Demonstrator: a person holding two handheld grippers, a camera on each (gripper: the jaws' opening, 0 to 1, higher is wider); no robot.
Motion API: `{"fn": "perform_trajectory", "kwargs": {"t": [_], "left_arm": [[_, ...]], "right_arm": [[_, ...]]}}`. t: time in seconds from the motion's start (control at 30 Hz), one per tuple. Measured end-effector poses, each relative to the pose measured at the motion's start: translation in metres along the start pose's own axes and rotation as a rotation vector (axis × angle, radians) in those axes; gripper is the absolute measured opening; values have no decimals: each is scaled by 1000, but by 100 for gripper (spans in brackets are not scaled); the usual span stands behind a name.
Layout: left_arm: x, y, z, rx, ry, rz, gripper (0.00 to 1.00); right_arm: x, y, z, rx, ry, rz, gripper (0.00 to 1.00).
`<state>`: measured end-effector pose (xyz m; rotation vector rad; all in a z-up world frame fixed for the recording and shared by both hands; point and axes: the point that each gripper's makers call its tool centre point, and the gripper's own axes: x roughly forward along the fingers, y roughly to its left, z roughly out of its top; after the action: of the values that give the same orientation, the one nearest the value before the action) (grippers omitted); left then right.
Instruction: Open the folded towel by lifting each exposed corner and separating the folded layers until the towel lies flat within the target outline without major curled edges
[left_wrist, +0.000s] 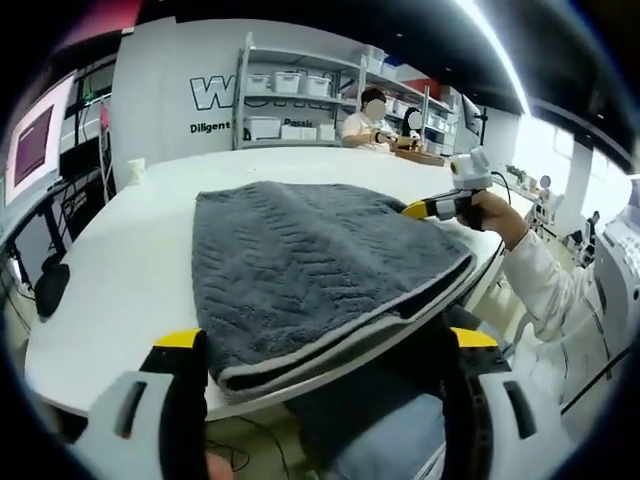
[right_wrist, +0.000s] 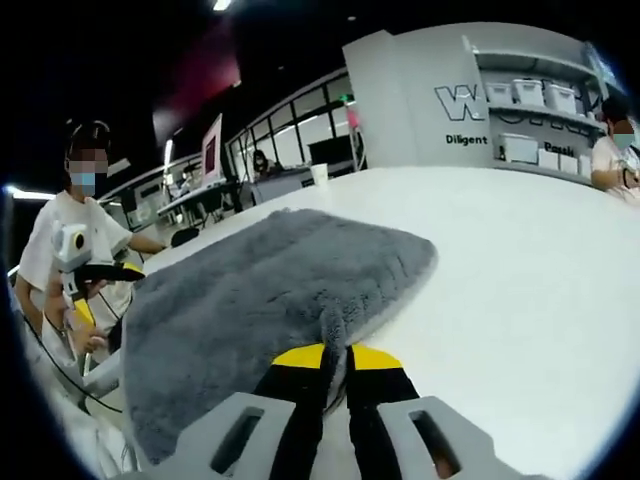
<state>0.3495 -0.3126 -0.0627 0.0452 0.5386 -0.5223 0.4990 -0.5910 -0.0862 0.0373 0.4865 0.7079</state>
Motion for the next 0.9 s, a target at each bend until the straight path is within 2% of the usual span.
{"fn": "perform_trajectory", "kwargs": {"t": [0.33, 0.63, 0.9], "left_arm": [[1, 1, -2, -1, 11, 10, 97], [6, -3, -5, 12, 30, -6, 98], [9, -2, -3, 0, 24, -5, 98]], "right_arm": [[-17, -22, -3, -21, 12, -37, 1], [-30, -39, -6, -37, 37, -65, 1], [-46, -64, -9, -41, 57, -108, 1]]}}
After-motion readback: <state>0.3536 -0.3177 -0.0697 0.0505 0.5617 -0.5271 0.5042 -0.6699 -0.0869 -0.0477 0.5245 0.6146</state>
